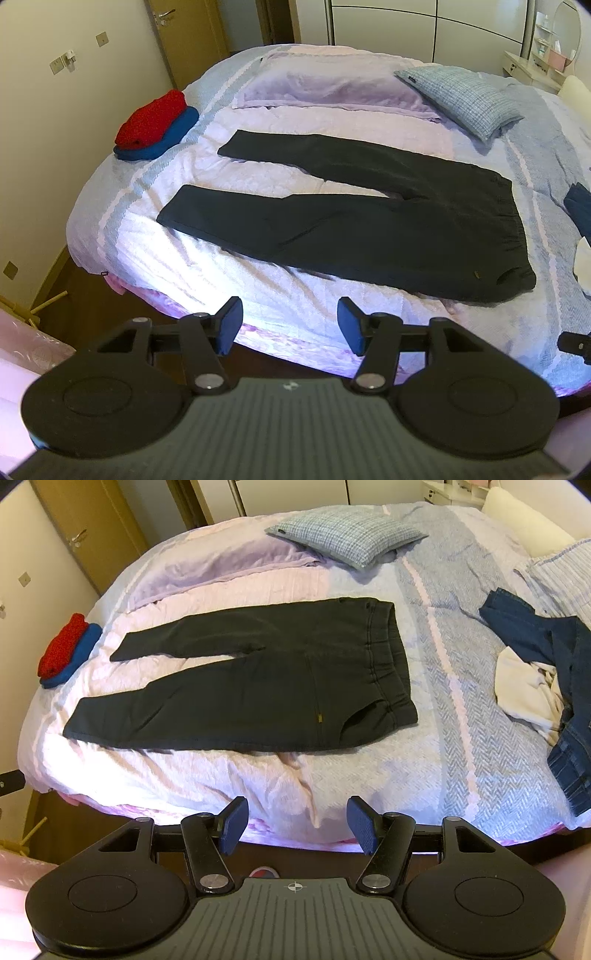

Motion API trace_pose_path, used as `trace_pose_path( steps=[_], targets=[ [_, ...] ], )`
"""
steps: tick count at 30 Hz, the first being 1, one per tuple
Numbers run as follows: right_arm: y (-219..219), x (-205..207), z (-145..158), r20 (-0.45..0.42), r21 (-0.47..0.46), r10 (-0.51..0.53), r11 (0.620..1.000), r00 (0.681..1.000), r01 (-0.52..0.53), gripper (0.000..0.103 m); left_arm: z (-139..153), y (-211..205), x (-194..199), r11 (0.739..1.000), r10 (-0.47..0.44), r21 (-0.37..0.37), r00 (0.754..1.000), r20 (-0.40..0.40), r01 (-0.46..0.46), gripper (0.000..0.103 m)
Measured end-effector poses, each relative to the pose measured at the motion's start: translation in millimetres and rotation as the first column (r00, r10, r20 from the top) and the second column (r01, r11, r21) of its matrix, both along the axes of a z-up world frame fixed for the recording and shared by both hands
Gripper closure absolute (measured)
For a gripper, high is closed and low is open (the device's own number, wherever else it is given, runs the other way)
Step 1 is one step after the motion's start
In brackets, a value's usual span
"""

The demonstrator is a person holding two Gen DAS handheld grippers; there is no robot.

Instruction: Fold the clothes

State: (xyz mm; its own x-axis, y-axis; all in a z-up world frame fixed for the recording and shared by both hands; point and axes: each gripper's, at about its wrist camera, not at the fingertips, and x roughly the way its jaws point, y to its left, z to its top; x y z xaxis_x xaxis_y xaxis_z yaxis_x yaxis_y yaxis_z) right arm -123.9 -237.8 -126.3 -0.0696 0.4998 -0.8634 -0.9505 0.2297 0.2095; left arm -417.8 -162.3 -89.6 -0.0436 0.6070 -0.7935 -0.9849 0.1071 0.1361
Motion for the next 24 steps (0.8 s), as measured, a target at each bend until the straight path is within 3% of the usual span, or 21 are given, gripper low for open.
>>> trace_pose_path(
  steps=[5,13,18,24],
  targets=[
    [11,-6,0,0.017,-0.009,0.013,1.000,1.000,-0.013,0.040,-8,7,-3,1.000,0.009,-0.024,1.000,-0.003,-0.009,0.050],
    [47,-12,-6,0.033,-0.017,-0.003,1.000,0.999,0.003,0.040,-17,55,-9,0.999,0.003,-0.033,1.000,0.002,-0.003,0.050],
    [89,-14,-13,0.027,-0.035,-0.049,0.998,0.998,0.050,0.040,-26,113,-12,0.999,-0.027,-0.045,1.000,0.006,0.028,0.050],
    [149,-16,-22,0.026,-0.045,-0.162,0.986,0.986,0.164,0.040,-35,205,-11,0.990,-0.126,-0.067,0.992,-0.008,0.125,0.050]
  ],
)
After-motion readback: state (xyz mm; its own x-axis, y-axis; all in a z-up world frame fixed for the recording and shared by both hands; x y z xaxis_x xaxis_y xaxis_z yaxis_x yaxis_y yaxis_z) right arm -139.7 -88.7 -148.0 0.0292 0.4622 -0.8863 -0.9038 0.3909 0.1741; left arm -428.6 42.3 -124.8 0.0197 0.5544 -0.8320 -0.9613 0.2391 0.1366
